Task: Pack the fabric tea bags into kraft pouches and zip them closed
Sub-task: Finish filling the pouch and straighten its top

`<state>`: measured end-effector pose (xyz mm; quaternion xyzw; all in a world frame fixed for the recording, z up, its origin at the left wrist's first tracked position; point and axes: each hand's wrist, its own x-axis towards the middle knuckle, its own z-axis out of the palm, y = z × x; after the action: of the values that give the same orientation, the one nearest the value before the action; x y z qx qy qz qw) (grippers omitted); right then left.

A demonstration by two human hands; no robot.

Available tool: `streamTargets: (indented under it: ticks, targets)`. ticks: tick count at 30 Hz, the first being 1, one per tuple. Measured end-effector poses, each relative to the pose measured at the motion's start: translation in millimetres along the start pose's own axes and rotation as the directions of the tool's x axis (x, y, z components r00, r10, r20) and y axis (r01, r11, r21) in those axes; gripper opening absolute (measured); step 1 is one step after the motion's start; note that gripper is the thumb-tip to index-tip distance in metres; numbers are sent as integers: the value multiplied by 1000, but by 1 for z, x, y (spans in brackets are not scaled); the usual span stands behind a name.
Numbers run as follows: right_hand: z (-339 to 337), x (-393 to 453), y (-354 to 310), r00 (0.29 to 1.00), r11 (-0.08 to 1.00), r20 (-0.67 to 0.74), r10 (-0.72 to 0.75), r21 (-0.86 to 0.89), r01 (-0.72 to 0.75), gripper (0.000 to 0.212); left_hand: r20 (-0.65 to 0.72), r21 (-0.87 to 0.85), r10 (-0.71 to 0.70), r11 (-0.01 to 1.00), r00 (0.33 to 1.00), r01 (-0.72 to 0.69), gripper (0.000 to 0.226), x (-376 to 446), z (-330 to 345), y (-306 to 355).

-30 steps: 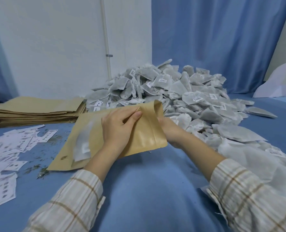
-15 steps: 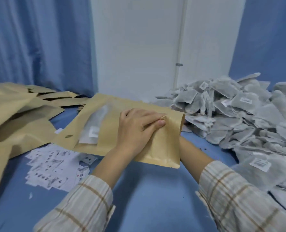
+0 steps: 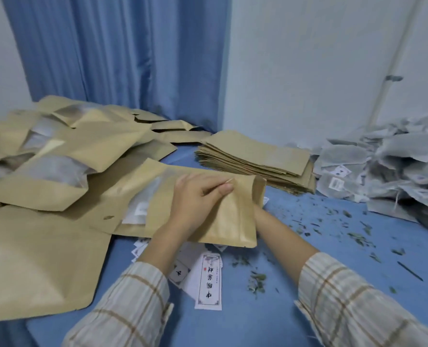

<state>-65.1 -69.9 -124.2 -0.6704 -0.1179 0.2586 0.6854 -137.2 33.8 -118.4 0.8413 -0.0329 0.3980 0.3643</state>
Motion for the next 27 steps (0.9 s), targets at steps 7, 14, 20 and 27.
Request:
streamTargets:
  ticks: [7,14,20,27]
  targets:
    - [-61,20,19,870,812,-234,-433,-521,264,23,-68,238,13,971,998,4,23,-6,1,-37]
    - [-81,31,51,958,114,71,-277,-988,106,68,-102,297,15,955,995,16,27,-5,3,-43]
    - [-84,21,44,867,218,4,-499,-967,131,51,-66,331,8,943,998,14,24,-7,5,-43]
    - [-75,7,31,763,897,-489,-423,-344,277,21,-94,297,-7,954,996,34,26,-8,6,-40]
